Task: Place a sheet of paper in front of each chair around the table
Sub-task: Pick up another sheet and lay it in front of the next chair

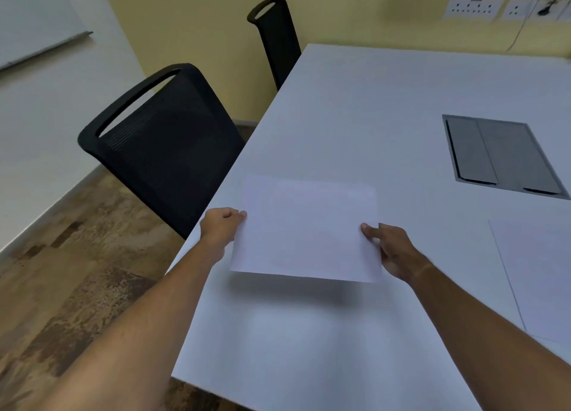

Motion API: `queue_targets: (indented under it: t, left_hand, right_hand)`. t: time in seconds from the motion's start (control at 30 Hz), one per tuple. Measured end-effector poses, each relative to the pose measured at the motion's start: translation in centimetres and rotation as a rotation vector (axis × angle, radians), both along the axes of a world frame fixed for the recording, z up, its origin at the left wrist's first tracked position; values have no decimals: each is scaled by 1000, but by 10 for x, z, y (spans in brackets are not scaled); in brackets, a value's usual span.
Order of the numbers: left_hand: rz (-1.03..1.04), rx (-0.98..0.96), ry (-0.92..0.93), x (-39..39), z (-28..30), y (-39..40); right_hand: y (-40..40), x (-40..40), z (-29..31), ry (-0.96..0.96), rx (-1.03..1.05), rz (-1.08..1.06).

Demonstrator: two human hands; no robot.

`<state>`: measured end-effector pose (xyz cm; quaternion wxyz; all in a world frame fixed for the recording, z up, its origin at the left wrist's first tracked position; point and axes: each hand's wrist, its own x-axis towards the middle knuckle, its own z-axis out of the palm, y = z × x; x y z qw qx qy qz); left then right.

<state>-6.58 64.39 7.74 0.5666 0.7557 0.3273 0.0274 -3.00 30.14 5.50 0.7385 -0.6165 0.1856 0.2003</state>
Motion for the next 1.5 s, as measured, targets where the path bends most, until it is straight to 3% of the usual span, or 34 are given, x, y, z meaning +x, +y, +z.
queue_targets:
  t: [0.7, 1.07, 1.5]
  left_hand:
    - [-16, 155, 150, 162, -70, 69]
    - [-111, 238, 194, 193, -114, 88]
    - [-161, 348, 197, 203, -126, 88]
  right_hand:
    - [76, 122, -68, 74, -407, -169]
    - [109, 136, -91, 120, -642, -268]
    - [117, 144, -99, 136, -794, -286]
